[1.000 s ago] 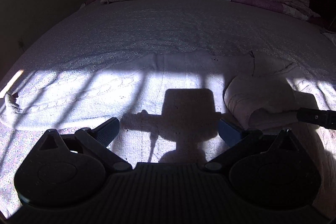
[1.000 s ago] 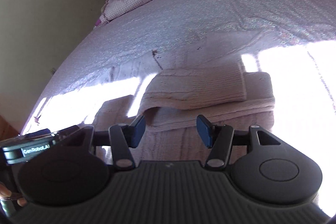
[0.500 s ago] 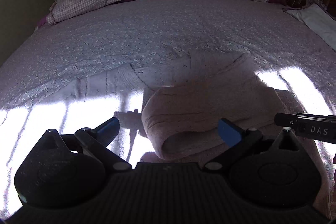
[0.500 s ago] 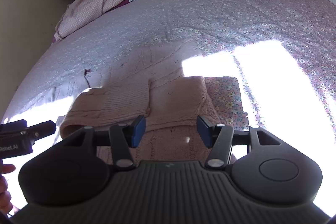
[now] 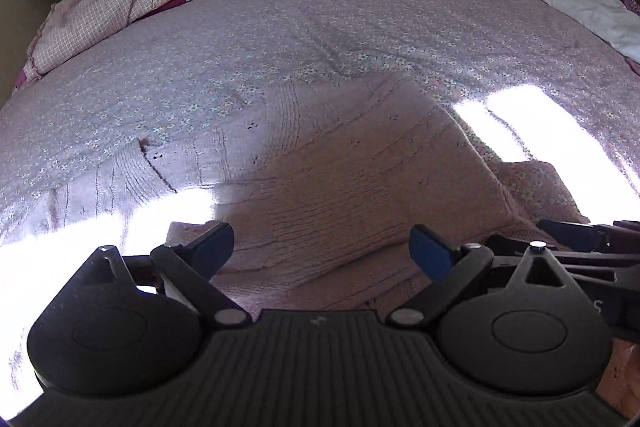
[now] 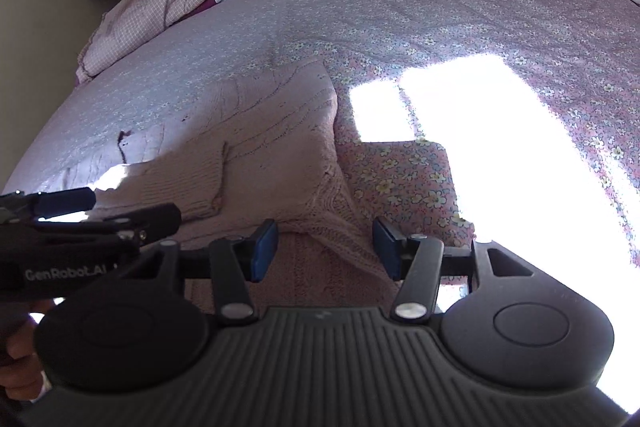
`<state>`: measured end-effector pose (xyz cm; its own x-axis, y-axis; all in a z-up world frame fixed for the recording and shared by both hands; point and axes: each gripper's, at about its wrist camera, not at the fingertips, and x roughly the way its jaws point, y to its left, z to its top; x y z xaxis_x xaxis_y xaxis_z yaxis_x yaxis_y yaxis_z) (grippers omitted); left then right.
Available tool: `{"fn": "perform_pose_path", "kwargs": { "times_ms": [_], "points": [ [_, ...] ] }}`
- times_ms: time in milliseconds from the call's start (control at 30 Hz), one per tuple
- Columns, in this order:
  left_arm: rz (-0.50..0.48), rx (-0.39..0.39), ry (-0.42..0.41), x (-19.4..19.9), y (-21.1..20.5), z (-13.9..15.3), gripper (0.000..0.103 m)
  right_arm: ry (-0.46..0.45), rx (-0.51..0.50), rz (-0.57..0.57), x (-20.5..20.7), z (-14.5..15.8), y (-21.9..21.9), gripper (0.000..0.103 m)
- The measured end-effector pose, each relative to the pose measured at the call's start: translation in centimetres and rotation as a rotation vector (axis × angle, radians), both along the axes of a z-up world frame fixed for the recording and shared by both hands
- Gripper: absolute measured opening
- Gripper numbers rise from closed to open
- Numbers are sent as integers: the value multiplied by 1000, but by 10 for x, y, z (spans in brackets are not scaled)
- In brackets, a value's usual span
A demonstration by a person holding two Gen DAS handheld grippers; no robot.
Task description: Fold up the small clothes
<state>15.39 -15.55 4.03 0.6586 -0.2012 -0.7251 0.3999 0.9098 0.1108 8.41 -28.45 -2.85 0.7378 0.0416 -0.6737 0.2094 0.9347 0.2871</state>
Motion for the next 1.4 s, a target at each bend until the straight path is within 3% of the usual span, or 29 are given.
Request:
{"fn": "perform_pose_path", "kwargs": {
  "times_ms": [167,267,367,433,533,867,1133,1400],
  "points": [
    [-8,6,28,3,-4,-13,95,-14,-19,28,-3,-3,1,54],
    [-44,1,22,3,-8,-17,83,-18,-40,35,-3,-5,4,54],
    [-64,-27,19,1,-10,-16,58,-23,-53,38,-3,-6,6,54],
    [-69,-25,7,0,-10,-14,31,-25,-58,40,-4,-6,6,54],
    [-63,-42,-4,-1,-5,-9,18,-25,-59,41,-4,-6,6,54],
    [74,-155,-82,-3,57,36,14,-27,-75,44,-6,-7,9,54],
    [259,-156,-124,-8,126,49,13,-15,-88,43,-3,-6,11,54],
    [458,-112,-6,-15,207,17,13,-2,-98,54,-2,-6,10,56]
  ]
}}
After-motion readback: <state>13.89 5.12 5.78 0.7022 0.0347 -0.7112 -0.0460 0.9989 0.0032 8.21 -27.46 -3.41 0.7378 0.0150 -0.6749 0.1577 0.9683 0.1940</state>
